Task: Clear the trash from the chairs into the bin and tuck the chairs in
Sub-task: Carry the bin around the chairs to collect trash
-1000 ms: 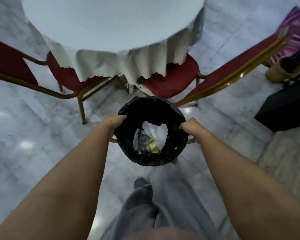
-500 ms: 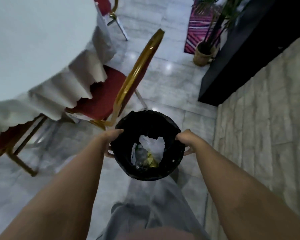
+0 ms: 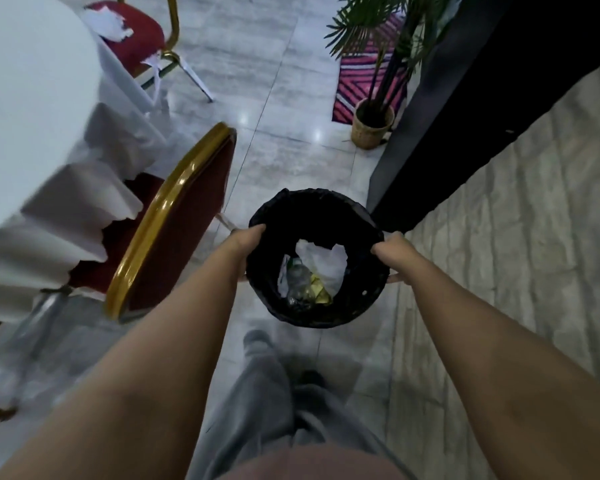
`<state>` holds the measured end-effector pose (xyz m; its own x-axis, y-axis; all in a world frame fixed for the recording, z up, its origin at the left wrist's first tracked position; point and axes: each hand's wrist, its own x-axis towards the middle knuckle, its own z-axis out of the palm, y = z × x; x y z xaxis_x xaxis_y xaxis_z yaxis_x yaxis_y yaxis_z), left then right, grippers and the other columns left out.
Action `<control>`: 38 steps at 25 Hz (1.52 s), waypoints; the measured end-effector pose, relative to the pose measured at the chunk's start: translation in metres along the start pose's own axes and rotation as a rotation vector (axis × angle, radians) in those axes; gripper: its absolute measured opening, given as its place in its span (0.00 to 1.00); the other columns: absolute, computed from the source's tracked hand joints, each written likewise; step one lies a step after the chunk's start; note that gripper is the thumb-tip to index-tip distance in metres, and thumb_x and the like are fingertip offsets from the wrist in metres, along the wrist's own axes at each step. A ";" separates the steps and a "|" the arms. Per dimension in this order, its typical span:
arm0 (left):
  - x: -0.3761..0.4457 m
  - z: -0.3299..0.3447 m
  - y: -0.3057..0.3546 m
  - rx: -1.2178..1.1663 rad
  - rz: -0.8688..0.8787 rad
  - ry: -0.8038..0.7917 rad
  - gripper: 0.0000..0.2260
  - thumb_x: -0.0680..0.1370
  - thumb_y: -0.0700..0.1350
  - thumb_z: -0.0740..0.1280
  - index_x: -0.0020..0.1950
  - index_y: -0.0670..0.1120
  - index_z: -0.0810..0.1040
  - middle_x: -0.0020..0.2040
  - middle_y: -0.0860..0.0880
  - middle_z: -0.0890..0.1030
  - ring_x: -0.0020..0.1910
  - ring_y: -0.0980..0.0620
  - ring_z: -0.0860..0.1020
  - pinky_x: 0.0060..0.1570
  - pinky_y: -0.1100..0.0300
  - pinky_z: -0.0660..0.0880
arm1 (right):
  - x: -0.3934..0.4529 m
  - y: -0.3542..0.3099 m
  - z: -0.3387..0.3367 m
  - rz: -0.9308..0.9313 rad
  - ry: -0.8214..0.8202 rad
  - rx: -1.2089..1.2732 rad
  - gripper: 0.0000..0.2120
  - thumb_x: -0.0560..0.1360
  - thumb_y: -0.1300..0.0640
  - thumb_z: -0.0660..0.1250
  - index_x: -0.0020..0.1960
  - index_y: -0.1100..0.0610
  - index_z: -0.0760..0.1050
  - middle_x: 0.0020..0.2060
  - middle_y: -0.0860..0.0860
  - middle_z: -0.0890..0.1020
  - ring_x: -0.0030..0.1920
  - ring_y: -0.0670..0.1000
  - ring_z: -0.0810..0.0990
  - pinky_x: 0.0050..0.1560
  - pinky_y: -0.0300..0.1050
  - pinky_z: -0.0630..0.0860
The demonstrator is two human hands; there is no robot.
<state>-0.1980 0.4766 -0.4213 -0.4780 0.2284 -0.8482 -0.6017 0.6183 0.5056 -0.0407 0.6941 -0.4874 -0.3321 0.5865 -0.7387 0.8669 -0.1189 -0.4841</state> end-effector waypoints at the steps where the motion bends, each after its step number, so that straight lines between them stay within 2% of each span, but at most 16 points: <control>1: 0.009 0.004 0.020 -0.012 -0.002 0.006 0.22 0.81 0.55 0.60 0.70 0.44 0.70 0.57 0.43 0.78 0.39 0.48 0.75 0.33 0.59 0.69 | 0.014 -0.013 -0.009 -0.008 0.010 0.000 0.28 0.71 0.56 0.63 0.71 0.57 0.66 0.56 0.58 0.78 0.52 0.58 0.79 0.42 0.55 0.83; 4: 0.046 0.016 0.091 -0.053 -0.001 -0.027 0.21 0.83 0.54 0.56 0.69 0.41 0.72 0.58 0.43 0.79 0.47 0.45 0.78 0.37 0.58 0.71 | 0.068 -0.061 -0.034 -0.014 0.040 0.020 0.19 0.69 0.58 0.62 0.59 0.62 0.73 0.52 0.59 0.79 0.50 0.58 0.80 0.40 0.56 0.84; 6: 0.070 0.022 0.143 -0.063 0.016 -0.039 0.22 0.84 0.53 0.55 0.70 0.40 0.71 0.63 0.42 0.78 0.61 0.42 0.77 0.38 0.56 0.71 | 0.101 -0.095 -0.050 -0.047 0.094 0.009 0.09 0.68 0.58 0.61 0.47 0.59 0.70 0.46 0.57 0.77 0.46 0.58 0.79 0.39 0.53 0.83; 8: 0.092 0.023 0.188 -0.065 0.030 -0.052 0.24 0.83 0.54 0.56 0.71 0.39 0.70 0.65 0.42 0.77 0.63 0.42 0.76 0.32 0.57 0.70 | 0.131 -0.128 -0.064 -0.066 0.127 -0.047 0.07 0.67 0.57 0.60 0.43 0.55 0.64 0.42 0.55 0.74 0.43 0.58 0.78 0.40 0.51 0.81; 9: 0.110 0.023 0.210 -0.097 0.056 -0.049 0.25 0.82 0.56 0.57 0.72 0.40 0.70 0.65 0.41 0.78 0.62 0.42 0.77 0.32 0.58 0.71 | 0.142 -0.145 -0.070 -0.070 0.138 -0.074 0.09 0.65 0.55 0.60 0.44 0.54 0.63 0.43 0.56 0.73 0.44 0.59 0.78 0.44 0.53 0.82; 11: 0.197 0.018 0.253 -0.102 0.066 -0.037 0.32 0.76 0.63 0.60 0.72 0.42 0.70 0.62 0.41 0.80 0.57 0.39 0.80 0.41 0.57 0.78 | 0.171 -0.188 -0.083 -0.079 0.167 -0.073 0.10 0.66 0.54 0.60 0.46 0.55 0.64 0.46 0.56 0.74 0.47 0.60 0.78 0.49 0.56 0.81; 12: 0.259 0.015 0.265 -0.089 0.072 -0.014 0.36 0.71 0.66 0.61 0.72 0.43 0.71 0.61 0.41 0.81 0.54 0.38 0.81 0.46 0.50 0.80 | 0.178 -0.209 -0.087 -0.087 0.180 -0.084 0.11 0.69 0.55 0.60 0.49 0.56 0.66 0.48 0.56 0.74 0.47 0.60 0.78 0.50 0.57 0.81; 14: 0.325 0.006 0.294 -0.091 0.070 -0.002 0.41 0.66 0.68 0.61 0.71 0.44 0.70 0.60 0.40 0.81 0.51 0.37 0.82 0.49 0.40 0.79 | 0.201 -0.251 -0.090 -0.100 0.202 -0.106 0.13 0.73 0.58 0.60 0.57 0.57 0.67 0.52 0.58 0.75 0.47 0.59 0.76 0.46 0.53 0.80; 16: 0.292 -0.004 0.339 -0.113 0.071 -0.007 0.37 0.72 0.67 0.61 0.70 0.41 0.72 0.60 0.42 0.81 0.52 0.40 0.82 0.43 0.49 0.82 | 0.229 -0.292 -0.092 -0.114 0.170 -0.134 0.17 0.74 0.58 0.60 0.61 0.61 0.67 0.54 0.59 0.76 0.49 0.59 0.77 0.42 0.48 0.77; 18: 0.241 -0.016 0.384 -0.187 0.060 -0.040 0.27 0.80 0.63 0.57 0.64 0.42 0.76 0.56 0.45 0.82 0.48 0.45 0.81 0.31 0.60 0.75 | 0.266 -0.340 -0.092 -0.121 0.120 -0.155 0.28 0.69 0.56 0.61 0.68 0.63 0.68 0.57 0.63 0.78 0.52 0.62 0.79 0.46 0.49 0.80; 21: 0.263 -0.042 0.424 -0.207 0.047 0.048 0.22 0.83 0.59 0.52 0.61 0.44 0.75 0.48 0.47 0.80 0.42 0.48 0.77 0.29 0.60 0.69 | 0.317 -0.420 -0.086 -0.191 0.033 -0.237 0.30 0.68 0.57 0.62 0.68 0.64 0.67 0.55 0.65 0.78 0.51 0.64 0.79 0.47 0.51 0.80; 25: 0.281 -0.072 0.474 -0.274 -0.028 0.174 0.23 0.83 0.60 0.50 0.42 0.45 0.72 0.38 0.48 0.75 0.35 0.50 0.73 0.28 0.60 0.71 | 0.360 -0.518 -0.068 -0.277 -0.048 -0.344 0.29 0.64 0.54 0.60 0.64 0.61 0.66 0.54 0.60 0.77 0.50 0.60 0.78 0.47 0.50 0.78; 29: 0.310 -0.104 0.528 -0.320 -0.062 0.269 0.22 0.81 0.63 0.52 0.46 0.47 0.74 0.40 0.48 0.76 0.37 0.49 0.74 0.33 0.59 0.70 | 0.401 -0.602 -0.043 -0.278 -0.087 -0.373 0.27 0.75 0.60 0.60 0.72 0.64 0.59 0.62 0.61 0.74 0.58 0.62 0.76 0.57 0.59 0.79; 32: 0.349 -0.128 0.563 -0.329 -0.062 0.313 0.21 0.81 0.63 0.53 0.49 0.48 0.74 0.41 0.48 0.77 0.38 0.49 0.75 0.35 0.59 0.70 | 0.443 -0.650 -0.030 -0.275 -0.128 -0.345 0.24 0.73 0.61 0.60 0.69 0.65 0.64 0.58 0.61 0.76 0.55 0.62 0.78 0.56 0.59 0.80; 35: 0.393 -0.151 0.613 -0.324 -0.084 0.281 0.22 0.79 0.65 0.55 0.45 0.48 0.75 0.41 0.49 0.77 0.39 0.50 0.75 0.40 0.57 0.72 | 0.485 -0.706 -0.026 -0.261 -0.197 -0.296 0.16 0.70 0.63 0.58 0.57 0.64 0.71 0.47 0.59 0.77 0.43 0.60 0.77 0.50 0.59 0.82; 38: 0.440 -0.175 0.681 -0.308 -0.108 0.191 0.24 0.76 0.70 0.58 0.46 0.49 0.76 0.45 0.47 0.77 0.46 0.45 0.75 0.51 0.47 0.74 | 0.529 -0.778 -0.037 -0.228 -0.155 -0.265 0.16 0.66 0.61 0.58 0.54 0.57 0.67 0.44 0.57 0.73 0.37 0.57 0.73 0.38 0.50 0.81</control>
<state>-0.9303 0.8663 -0.4225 -0.4945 0.0124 -0.8691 -0.8055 0.3690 0.4637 -0.8774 1.1262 -0.4841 -0.5625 0.4437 -0.6977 0.8234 0.2244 -0.5212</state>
